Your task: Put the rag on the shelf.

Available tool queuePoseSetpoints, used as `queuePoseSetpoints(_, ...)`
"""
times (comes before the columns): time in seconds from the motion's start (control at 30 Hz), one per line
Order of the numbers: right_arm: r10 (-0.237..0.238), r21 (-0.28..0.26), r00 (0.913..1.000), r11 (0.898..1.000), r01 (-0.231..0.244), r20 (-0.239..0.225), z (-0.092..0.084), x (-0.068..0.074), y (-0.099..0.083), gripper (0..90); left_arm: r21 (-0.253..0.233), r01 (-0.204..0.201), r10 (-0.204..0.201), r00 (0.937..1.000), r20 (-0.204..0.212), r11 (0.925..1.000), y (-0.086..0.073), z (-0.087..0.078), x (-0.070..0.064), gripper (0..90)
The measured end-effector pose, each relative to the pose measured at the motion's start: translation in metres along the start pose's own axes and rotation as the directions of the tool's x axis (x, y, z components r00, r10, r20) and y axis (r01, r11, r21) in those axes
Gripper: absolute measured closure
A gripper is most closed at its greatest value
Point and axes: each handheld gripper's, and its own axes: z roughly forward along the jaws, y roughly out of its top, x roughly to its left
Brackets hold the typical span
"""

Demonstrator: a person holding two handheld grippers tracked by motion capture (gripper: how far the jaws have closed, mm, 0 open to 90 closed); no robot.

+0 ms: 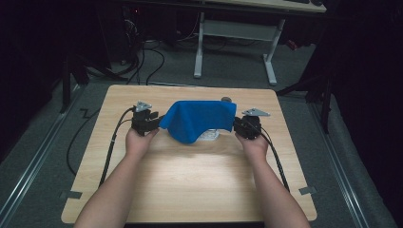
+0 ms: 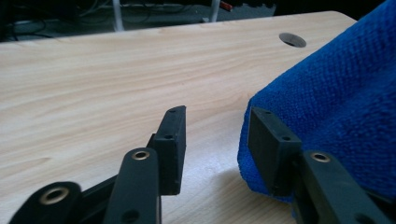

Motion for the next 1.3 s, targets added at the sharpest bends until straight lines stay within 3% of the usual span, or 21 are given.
queuePoseSetpoints(0.23,0.008,-0.012,0.9999,1.000,-0.007,0.009,-0.007,-0.007,0.008,67.1,-0.018,-0.012,0.012,0.9996,-0.027,0.9998,0.008,-0.013,0.004,55.6)
queuePoseSetpoints(0.7,-0.002,-0.044,0.9997,0.999,0.003,0.025,-0.018,-0.007,0.021,55.4,-0.032,-0.035,0.033,0.9973,-0.066,0.9988,0.018,-0.032,0.009,51.2)
queuePoseSetpoints(1.07,-0.011,-0.038,0.9993,0.999,0.012,0.037,-0.023,-0.005,0.023,51.0,-0.034,-0.045,0.043,0.9968,-0.067,0.9984,0.014,-0.041,0.009,50.0)
queuePoseSetpoints(1.3,-0.021,-0.042,0.9990,0.999,0.023,0.040,-0.034,-0.004,0.023,49.6,-0.040,-0.031,0.028,0.9974,-0.067,0.9987,0.005,-0.051,0.007,49.9)
